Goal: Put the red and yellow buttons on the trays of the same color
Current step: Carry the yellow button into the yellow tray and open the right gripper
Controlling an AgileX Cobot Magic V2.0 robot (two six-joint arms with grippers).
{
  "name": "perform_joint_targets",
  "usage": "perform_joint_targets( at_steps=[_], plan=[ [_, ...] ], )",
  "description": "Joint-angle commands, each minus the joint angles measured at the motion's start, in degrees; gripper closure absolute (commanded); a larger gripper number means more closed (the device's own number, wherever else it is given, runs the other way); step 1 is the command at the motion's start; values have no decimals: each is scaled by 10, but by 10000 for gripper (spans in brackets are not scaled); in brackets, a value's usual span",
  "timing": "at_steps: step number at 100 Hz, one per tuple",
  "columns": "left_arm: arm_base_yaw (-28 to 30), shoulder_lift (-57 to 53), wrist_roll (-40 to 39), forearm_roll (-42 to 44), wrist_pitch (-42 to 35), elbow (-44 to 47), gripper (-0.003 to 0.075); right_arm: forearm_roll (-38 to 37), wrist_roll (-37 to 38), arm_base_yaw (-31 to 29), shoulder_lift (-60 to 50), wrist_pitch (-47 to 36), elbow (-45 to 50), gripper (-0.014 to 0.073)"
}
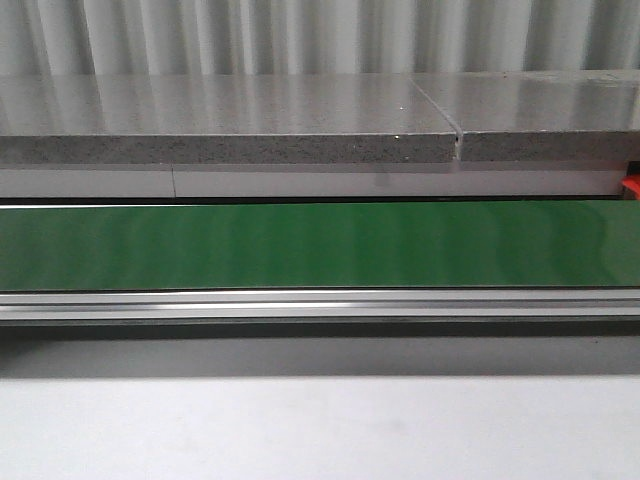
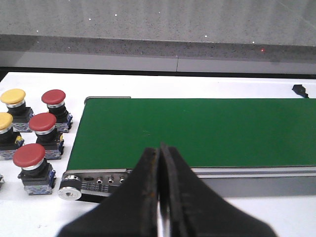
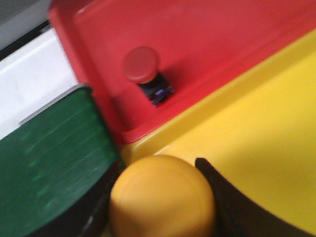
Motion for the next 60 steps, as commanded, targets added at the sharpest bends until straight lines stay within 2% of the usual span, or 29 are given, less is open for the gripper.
perform_joint_targets(
  at_steps=[1, 60],
  plan=[
    [-4, 6, 1, -1, -44, -14, 741, 8, 11, -12, -2, -71, 6, 421],
    [-4, 6, 1, -1, -44, -14, 741, 9, 11, -11, 156, -130, 13, 421]
  ],
)
